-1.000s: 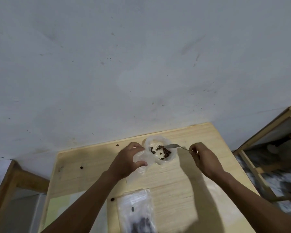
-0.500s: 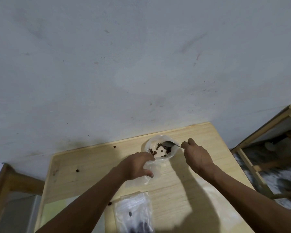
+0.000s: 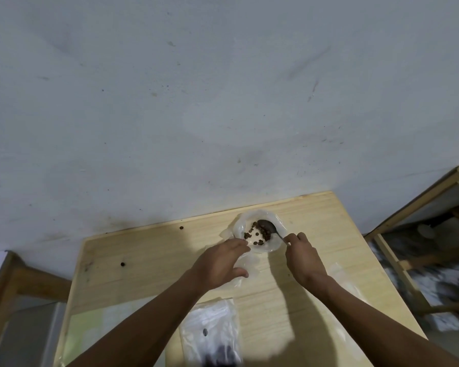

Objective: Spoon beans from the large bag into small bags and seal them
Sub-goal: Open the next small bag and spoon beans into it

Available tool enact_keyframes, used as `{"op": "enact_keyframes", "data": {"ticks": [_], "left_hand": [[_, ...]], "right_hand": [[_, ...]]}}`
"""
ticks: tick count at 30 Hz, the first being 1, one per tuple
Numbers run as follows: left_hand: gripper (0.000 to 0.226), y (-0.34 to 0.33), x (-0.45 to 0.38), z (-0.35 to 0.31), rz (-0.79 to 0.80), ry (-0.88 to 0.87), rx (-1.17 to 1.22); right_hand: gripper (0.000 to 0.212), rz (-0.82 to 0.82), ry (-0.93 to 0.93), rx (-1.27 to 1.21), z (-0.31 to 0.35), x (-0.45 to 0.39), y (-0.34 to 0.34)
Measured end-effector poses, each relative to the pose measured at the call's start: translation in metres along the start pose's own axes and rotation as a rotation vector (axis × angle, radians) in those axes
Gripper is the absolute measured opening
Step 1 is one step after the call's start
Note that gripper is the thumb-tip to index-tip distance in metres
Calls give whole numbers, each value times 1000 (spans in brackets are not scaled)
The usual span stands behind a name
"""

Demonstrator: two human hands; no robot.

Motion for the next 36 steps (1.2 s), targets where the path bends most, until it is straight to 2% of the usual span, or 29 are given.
{"op": "enact_keyframes", "data": {"ticks": [6, 10, 12, 14, 17, 25, 29, 36], "left_hand": [[68, 7, 0, 8, -83, 42, 27], [61, 15, 5, 6, -191, 1, 33], [58, 20, 9, 1, -244, -49, 36], [56, 23, 11, -2, -267, -74, 43], [55, 25, 12, 1, -276, -78, 53], [55, 19, 13, 9, -286, -47, 87], [62, 20, 14, 19, -303, 35, 135], [73, 20, 12, 35, -283, 213, 311]], "right_hand": [[39, 95, -51, -418, -8, -8, 6], [26, -71, -268, -1064, -31, -7, 14], [17, -96, -356, -1286, -32, -4, 9], [16, -137, -350, -1281, -31, -2, 8], [26, -189, -308, -1125, -32, 2, 1], [36, -29, -410, -1208, -33, 0, -25], [35, -47, -422, -1290, -34, -1, -15], [31, -152, -302, -1252, -22, -4, 31]]}}
Point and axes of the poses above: each hand's wrist, its own x-axis away from the middle knuckle, its own y-axis out of the back of the hand, z = x × y, the point moved 9 cm from there along -x, towards the middle knuckle, and after that the axes turned 4 degrees about -y, right-handed, at the moved point
